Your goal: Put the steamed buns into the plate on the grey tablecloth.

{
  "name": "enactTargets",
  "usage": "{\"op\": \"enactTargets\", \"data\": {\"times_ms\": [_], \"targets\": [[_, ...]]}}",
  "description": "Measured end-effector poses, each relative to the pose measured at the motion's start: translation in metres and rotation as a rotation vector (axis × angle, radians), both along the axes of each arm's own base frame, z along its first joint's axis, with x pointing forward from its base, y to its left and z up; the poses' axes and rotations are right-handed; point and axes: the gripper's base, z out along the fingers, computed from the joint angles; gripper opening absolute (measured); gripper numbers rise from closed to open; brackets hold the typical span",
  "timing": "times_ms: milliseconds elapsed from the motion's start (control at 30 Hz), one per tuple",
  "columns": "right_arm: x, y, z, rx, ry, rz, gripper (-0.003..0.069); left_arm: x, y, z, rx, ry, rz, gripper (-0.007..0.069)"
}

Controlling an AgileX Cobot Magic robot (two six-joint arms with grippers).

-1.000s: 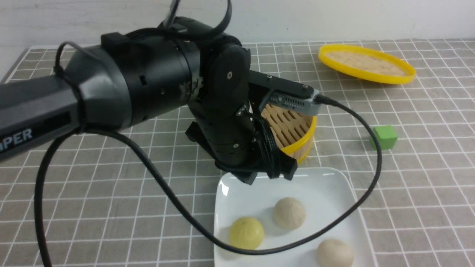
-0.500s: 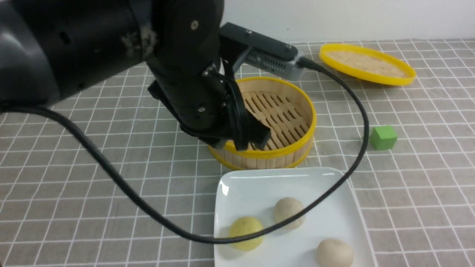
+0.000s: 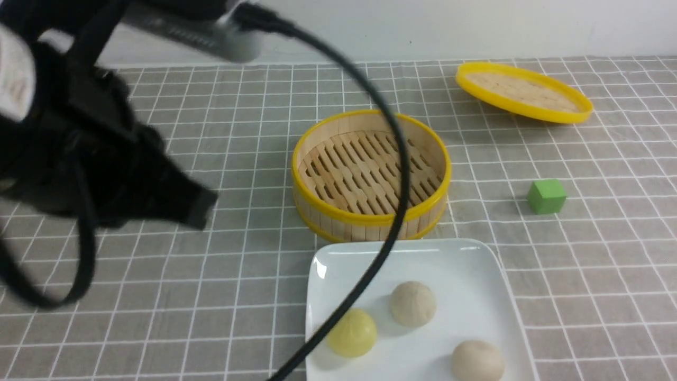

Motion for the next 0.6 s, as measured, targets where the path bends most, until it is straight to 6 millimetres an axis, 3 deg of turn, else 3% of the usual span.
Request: {"op": "enactTargets", "data": {"times_ms": [100,300,433,600], "targets": [[0.0,0.0,0.0,0.0,0.0,0.0,0.0045,-0.017,0.014,-0.028,-0.056,0.012,0.023,0.002],[0.0,0.0,0.0,0.0,0.0,0.0,0.0054,-0.043,0.025,-0.098,-0.422,-0.117,0.023,0.0016],[0.0,0.0,0.0,0.0,0.0,0.0,0.0059,-0.048,0.025,-0.117,-0.591,-0.202,-0.007,0.0017],[0.0,0.0,0.0,0.0,0.0,0.0,0.0066,-0.05,0.025,-0.137,-0.6,-0.195,-0.016,0.002]]}}
